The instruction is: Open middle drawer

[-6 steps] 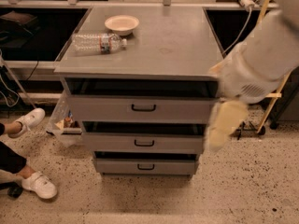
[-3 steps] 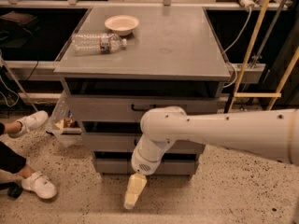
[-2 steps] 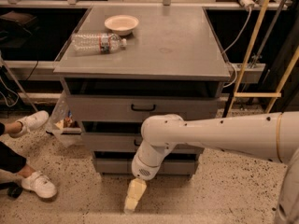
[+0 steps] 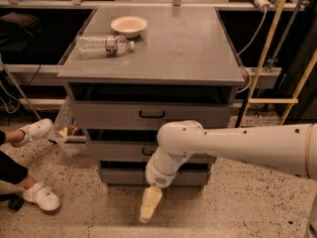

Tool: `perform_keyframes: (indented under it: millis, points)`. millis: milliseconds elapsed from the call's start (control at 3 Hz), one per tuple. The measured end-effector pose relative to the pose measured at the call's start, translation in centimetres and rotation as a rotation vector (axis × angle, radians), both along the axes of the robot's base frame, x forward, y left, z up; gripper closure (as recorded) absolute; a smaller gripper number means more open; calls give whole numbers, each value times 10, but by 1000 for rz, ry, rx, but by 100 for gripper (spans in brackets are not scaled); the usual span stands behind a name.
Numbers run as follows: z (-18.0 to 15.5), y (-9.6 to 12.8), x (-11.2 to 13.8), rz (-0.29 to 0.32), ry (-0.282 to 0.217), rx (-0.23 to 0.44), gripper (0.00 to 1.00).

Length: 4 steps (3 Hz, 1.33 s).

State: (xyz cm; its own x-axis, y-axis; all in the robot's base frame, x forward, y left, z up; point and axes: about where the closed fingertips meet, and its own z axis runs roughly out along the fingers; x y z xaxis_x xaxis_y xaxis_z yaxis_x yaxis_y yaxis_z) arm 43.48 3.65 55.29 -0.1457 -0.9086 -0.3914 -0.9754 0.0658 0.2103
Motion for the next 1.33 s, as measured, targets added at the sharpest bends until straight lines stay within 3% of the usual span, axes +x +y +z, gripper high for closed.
perform_keyframes:
  millis: [333,667,1000,1333]
  points:
    - [29,-30,44,69,-193,0,0]
    - [68,-57,66,160,-344,-137,0]
    - [102,-60,78,114,-403,-231,0]
    - [75,-56,93,49,-374,-162,0]
